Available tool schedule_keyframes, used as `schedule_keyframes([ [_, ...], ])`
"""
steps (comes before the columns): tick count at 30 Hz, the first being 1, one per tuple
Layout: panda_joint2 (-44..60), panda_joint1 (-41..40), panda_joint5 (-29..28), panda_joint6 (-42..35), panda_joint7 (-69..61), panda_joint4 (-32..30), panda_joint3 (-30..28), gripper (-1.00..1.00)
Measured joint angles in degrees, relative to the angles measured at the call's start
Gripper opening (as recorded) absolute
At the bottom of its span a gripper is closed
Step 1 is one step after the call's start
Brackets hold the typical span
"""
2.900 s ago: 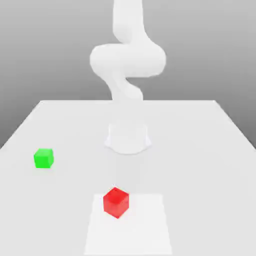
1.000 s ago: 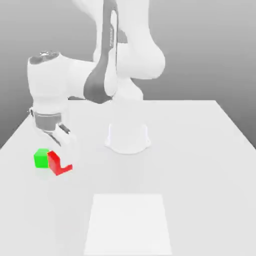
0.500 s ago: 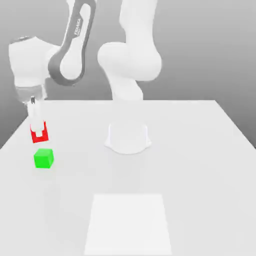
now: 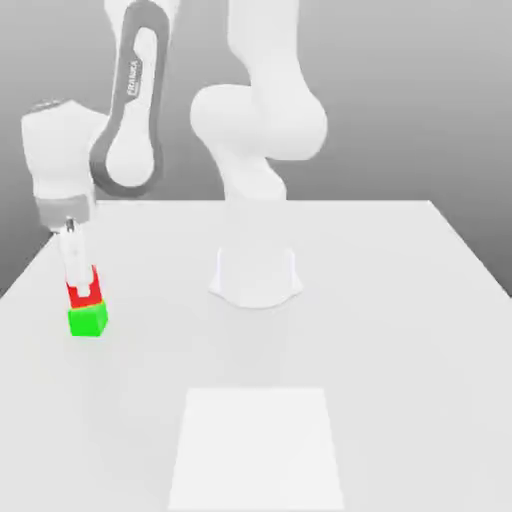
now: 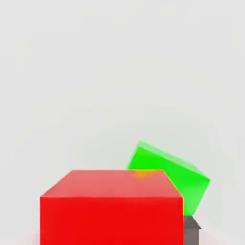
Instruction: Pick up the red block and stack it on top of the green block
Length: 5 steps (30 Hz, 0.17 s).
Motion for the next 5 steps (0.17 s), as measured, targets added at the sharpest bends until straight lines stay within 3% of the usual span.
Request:
schedule_keyframes([
  [5, 3.31, 0.68, 1.15, 2.8, -0.79, 0.14, -0.33, -1.0],
])
